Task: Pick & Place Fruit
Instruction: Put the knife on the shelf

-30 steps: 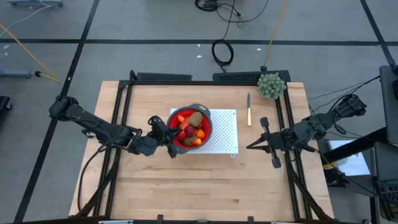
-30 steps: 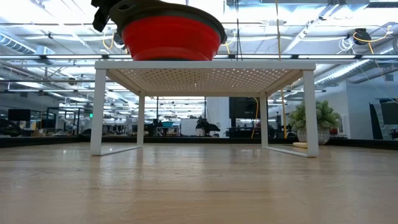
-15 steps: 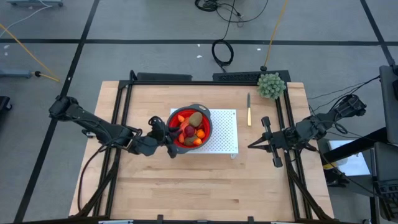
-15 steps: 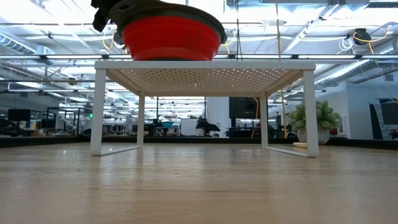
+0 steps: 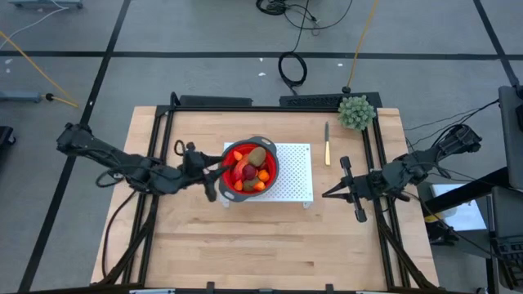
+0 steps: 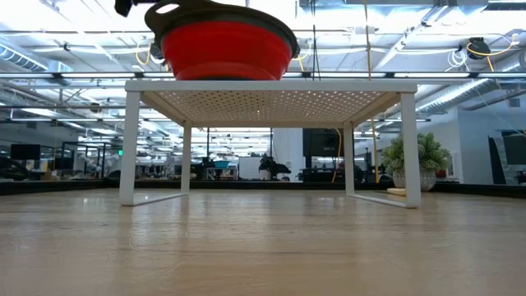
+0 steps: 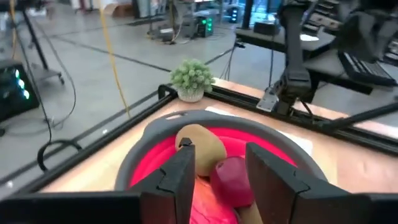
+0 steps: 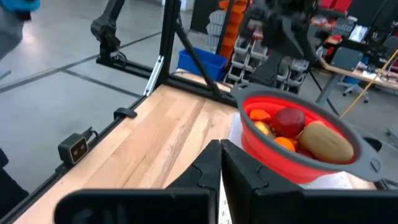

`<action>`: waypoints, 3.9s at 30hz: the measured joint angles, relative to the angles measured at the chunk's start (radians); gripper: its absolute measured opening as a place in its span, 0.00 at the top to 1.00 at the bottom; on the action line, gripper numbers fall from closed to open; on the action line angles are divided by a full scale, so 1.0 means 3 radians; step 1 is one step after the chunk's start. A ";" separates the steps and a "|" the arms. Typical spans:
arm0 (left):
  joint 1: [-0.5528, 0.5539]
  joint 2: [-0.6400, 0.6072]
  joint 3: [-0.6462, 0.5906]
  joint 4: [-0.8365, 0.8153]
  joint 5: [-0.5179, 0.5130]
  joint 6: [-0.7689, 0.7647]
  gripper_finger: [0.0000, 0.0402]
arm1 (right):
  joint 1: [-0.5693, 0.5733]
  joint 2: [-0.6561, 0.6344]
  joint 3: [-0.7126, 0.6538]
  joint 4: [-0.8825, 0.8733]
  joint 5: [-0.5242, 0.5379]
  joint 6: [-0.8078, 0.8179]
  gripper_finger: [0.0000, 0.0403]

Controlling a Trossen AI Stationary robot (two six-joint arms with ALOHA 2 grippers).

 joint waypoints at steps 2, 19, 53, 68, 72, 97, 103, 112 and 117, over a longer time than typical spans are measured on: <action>-0.0046 -0.0108 0.0000 -0.0067 0.0055 0.0160 0.67 | 0.0000 0.0043 0.0000 -0.0031 0.0024 0.0016 0.98; -0.0083 -0.0682 -0.0035 -0.0619 0.0558 0.0455 0.98 | -0.0395 0.0119 -0.0001 -0.0686 0.1410 0.1020 1.00; -0.0080 -0.2523 -0.2052 0.0433 0.1136 0.0865 0.98 | -0.2157 0.0414 0.0000 -0.1572 0.0771 0.1860 1.00; -0.0080 -0.2576 -0.2229 0.0340 0.1146 0.0782 0.97 | -0.2810 0.1029 0.0000 -0.1795 0.0600 0.1784 0.83; -0.0080 -0.2576 -0.2271 0.0341 0.1147 0.0686 0.99 | -0.2973 0.1151 0.0000 -0.1878 0.0596 0.1806 0.74; -0.0080 -0.2574 -0.2274 0.0341 0.1146 0.0571 0.96 | -0.3426 0.1820 0.0001 -0.1802 -0.0015 0.2096 0.47; -0.0080 -0.2573 -0.2274 0.0338 0.1145 0.0542 0.97 | -0.3445 0.2034 0.0001 -0.1555 -0.0118 0.2106 0.47; -0.0080 -0.2571 -0.2274 0.0316 0.1145 0.0520 0.97 | -0.3599 0.2386 0.0001 -0.1503 -0.0103 0.2196 0.47; -0.0080 -0.2571 -0.2274 0.0313 0.1143 0.0516 0.96 | -0.3641 0.2524 0.0001 -0.1474 -0.0104 0.2198 0.47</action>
